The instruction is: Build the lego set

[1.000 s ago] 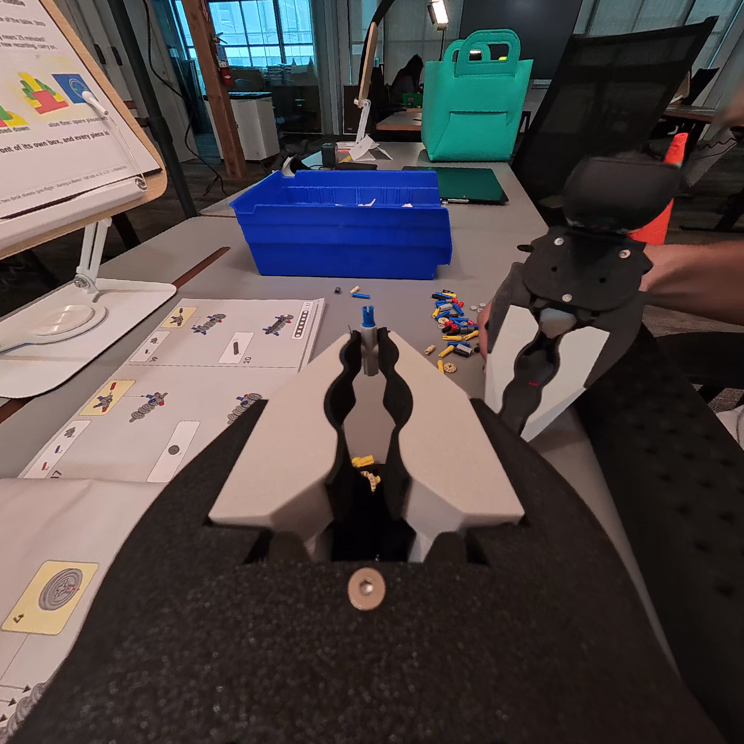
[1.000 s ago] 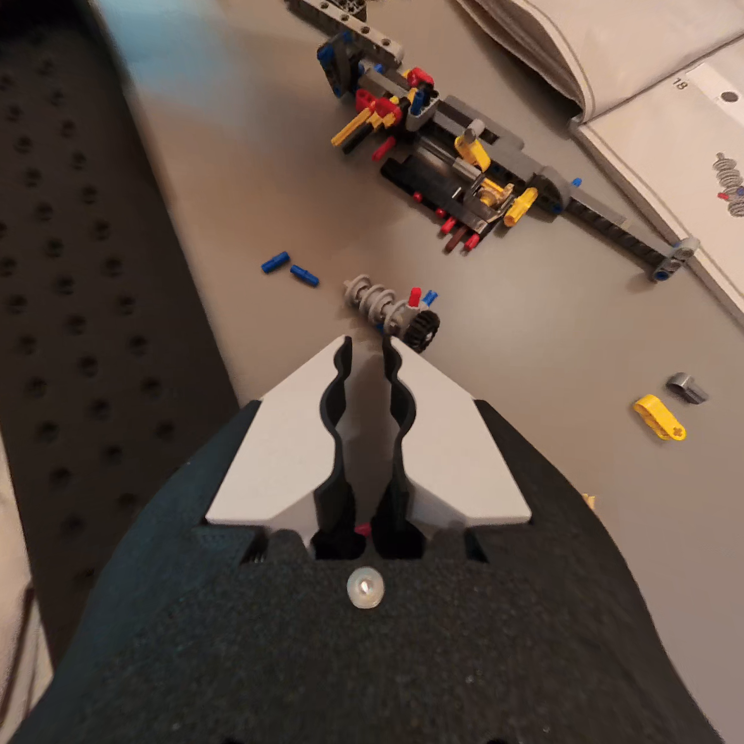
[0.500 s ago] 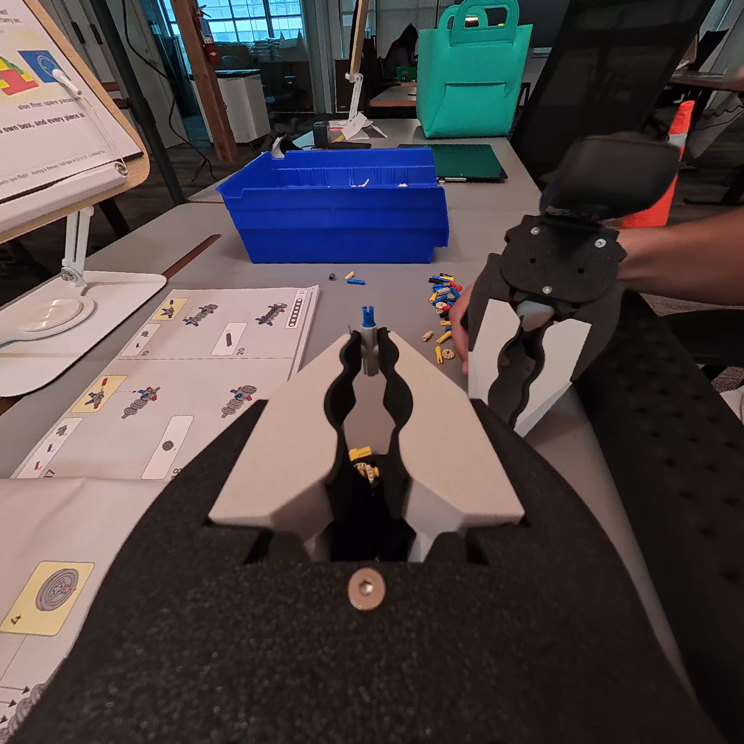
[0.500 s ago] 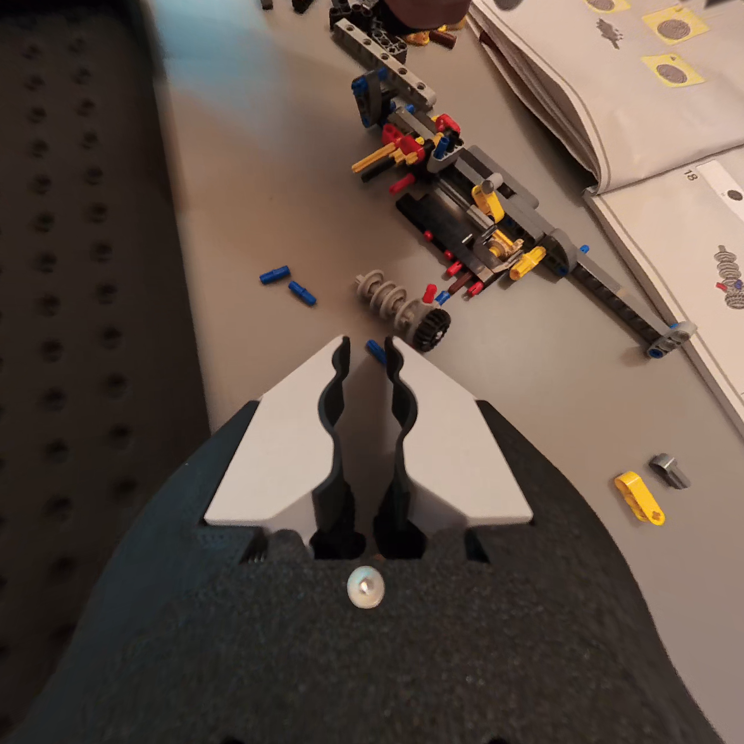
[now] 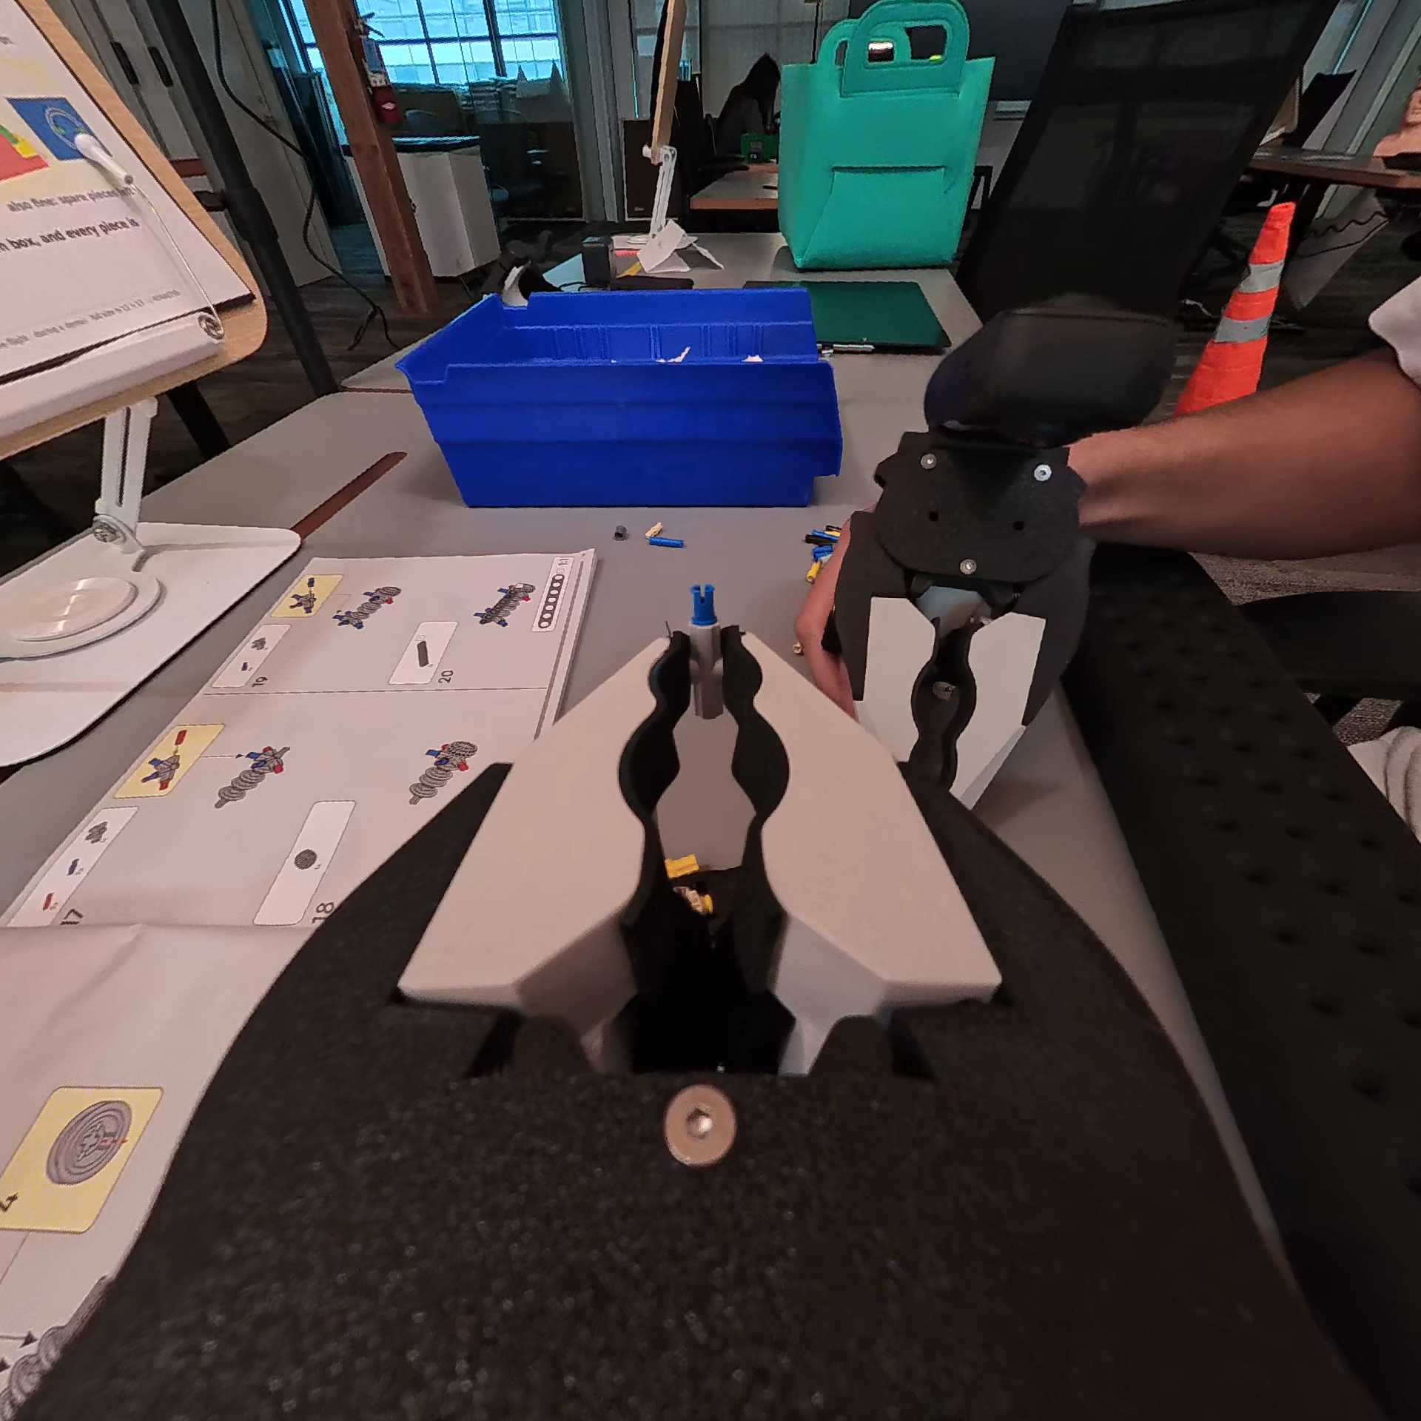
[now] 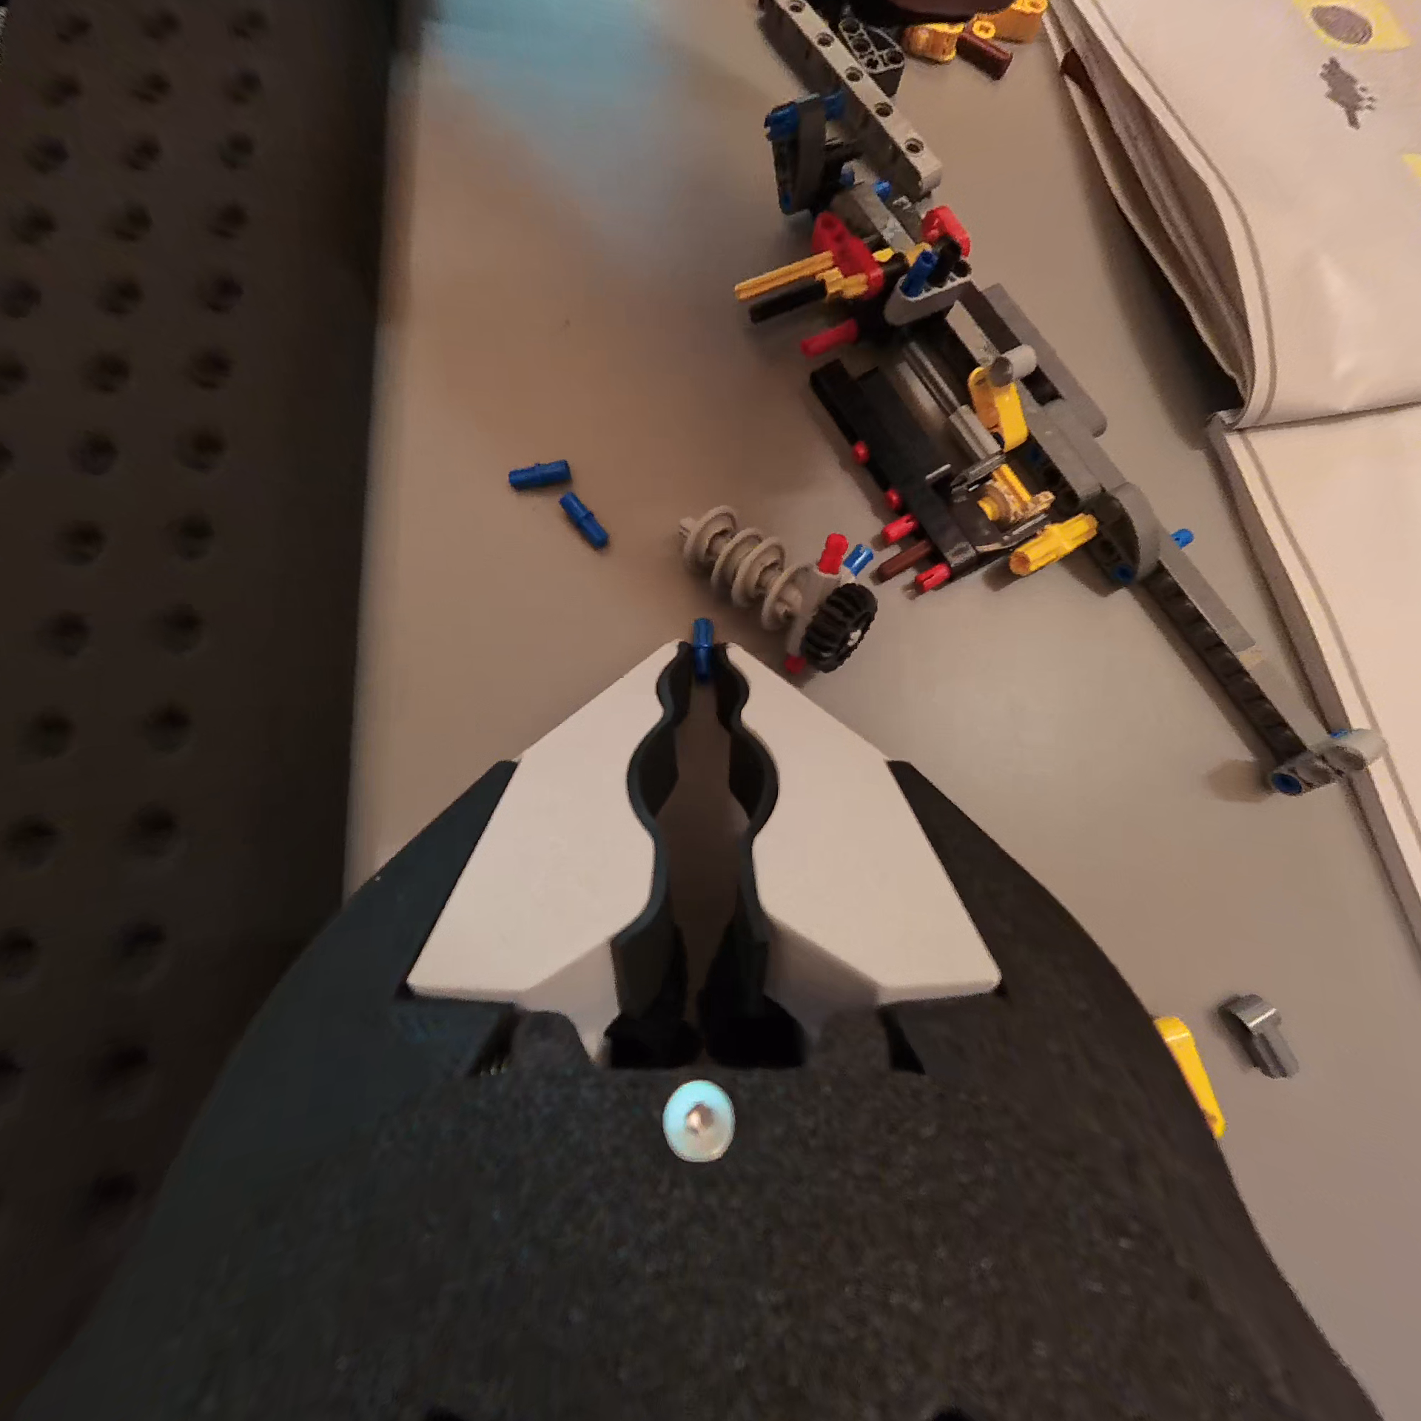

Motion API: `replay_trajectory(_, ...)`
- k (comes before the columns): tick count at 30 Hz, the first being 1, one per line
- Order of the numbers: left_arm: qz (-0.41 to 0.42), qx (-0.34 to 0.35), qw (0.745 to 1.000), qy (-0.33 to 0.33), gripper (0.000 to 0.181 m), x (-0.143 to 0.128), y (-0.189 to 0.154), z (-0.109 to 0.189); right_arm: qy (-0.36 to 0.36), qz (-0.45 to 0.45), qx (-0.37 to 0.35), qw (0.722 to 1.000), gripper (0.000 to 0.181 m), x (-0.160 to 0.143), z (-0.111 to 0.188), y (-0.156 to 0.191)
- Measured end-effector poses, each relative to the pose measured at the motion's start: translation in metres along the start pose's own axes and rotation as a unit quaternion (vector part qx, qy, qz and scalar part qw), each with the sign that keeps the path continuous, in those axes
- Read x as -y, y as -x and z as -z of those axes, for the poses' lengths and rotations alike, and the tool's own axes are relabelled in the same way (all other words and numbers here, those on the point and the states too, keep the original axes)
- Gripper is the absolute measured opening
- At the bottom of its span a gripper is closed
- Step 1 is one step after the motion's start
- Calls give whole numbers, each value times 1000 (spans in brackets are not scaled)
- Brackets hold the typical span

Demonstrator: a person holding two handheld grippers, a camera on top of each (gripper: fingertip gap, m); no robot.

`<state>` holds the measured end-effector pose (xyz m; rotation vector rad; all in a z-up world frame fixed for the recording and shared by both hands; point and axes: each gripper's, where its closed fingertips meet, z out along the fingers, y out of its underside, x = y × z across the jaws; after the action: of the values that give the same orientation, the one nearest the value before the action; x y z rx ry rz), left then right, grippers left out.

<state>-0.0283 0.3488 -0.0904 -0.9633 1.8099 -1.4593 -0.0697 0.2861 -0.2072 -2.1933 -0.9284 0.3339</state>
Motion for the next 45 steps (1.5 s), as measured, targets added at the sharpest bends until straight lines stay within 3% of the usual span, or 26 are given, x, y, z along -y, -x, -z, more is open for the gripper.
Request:
replay_trajectory(11,-2,-36,999,-22,6,6,-12,1,-11,-15,-26,999,4,8,5,0)
replay_trajectory(14,14,-74,996,-49,7,16,-24,3,-68,-7,-67,995,3,38,42,-12)
replay_trajectory(17,24,-102,992,-75,7,24,-34,4,-113,53,-182,975,3,75,95,-38)
replay_trajectory(19,27,-115,989,-90,7,29,-38,4,-110,84,-218,966,3,91,115,-41)
replay_trajectory(21,25,-124,987,-97,7,31,-43,3,-68,108,-239,963,3,93,116,-42)
replay_trajectory(31,12,-129,989,-75,7,23,-50,-6,-12,262,-280,923,3,93,107,-37)
replay_trajectory(45,-2,-115,993,-27,7,9,-47,-9,87,359,-279,886,3,89,94,-40)
